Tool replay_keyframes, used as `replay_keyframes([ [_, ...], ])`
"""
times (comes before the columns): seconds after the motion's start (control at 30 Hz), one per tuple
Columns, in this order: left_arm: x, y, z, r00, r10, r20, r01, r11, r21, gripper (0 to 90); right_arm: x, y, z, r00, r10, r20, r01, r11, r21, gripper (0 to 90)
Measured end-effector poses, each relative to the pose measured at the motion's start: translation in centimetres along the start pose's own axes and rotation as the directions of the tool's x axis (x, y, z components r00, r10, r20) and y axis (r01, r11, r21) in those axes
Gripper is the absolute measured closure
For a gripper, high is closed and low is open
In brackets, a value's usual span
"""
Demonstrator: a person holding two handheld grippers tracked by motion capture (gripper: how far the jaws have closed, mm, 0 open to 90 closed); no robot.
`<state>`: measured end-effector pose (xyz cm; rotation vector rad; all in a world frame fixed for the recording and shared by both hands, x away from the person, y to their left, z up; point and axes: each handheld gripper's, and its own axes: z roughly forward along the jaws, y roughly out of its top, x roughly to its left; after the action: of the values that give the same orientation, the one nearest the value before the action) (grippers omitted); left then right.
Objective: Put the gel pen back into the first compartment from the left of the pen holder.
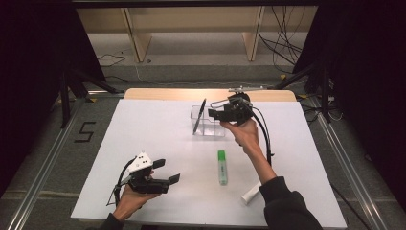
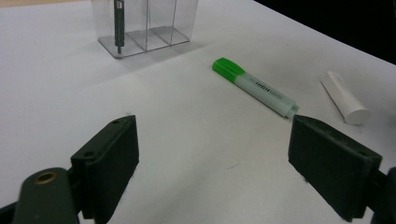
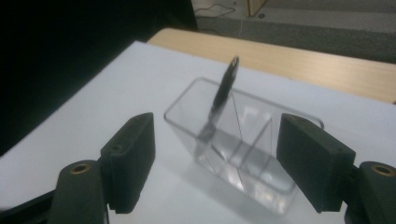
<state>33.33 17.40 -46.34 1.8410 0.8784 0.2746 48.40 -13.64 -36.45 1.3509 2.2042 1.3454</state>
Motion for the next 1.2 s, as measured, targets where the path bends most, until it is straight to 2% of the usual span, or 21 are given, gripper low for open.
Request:
replay_keyframes([
  [0.13,0.1,0.0,0.1,1.0000,-0.004,-0.003,0.004,1.0000,-0.001,16.0,-0.2,-1.9,-1.7,0.9994,-0.025,-0.022,0.026,0.999,0.025,28.9],
  [0.23,0.1,0.0,0.1,1.0000,-0.002,-0.005,0.002,1.0000,0.004,16.0,-0.6,-3.1,-2.9,0.9992,-0.014,-0.036,0.015,1.000,0.016,29.0],
  [0.5,0.1,-0.1,0.3,0.9999,-0.006,-0.013,0.007,0.9998,0.017,15.9,-0.9,-5.3,-5.0,1.0000,-0.003,0.005,0.003,1.000,-0.012,29.0],
  [0.57,0.2,-0.1,0.3,0.9998,-0.014,-0.013,0.014,0.9998,0.014,15.9,-0.6,-5.9,-5.1,0.9996,-0.018,0.024,0.019,1.000,-0.008,29.0],
  [0.8,0.3,-0.1,0.2,0.9997,-0.018,-0.015,0.018,0.9998,0.007,15.8,0.5,-7.9,-4.6,0.9995,-0.025,0.017,0.025,0.999,0.030,29.1],
  [0.9,0.3,-0.1,0.1,0.9997,-0.020,-0.014,0.020,0.9998,0.004,15.9,0.9,-8.3,-4.4,0.9978,-0.044,0.049,0.042,0.999,0.034,29.3],
  [1.0,0.4,-0.1,0.1,0.9997,-0.021,-0.015,0.021,0.9998,0.004,15.9,1.3,-8.7,-4.3,0.9970,-0.057,0.052,0.055,0.998,0.042,29.8],
  [1.13,0.4,-0.1,0.1,0.9995,-0.029,-0.011,0.029,0.9996,-0.001,15.9,1.6,-9.2,-4.1,0.9986,-0.035,0.039,0.034,0.999,0.038,30.0],
  [1.2,0.4,0.0,0.1,0.9994,-0.035,-0.006,0.035,0.9994,-0.003,15.8,1.8,-9.3,-3.9,0.9981,-0.046,0.042,0.043,0.997,0.059,30.0],
])
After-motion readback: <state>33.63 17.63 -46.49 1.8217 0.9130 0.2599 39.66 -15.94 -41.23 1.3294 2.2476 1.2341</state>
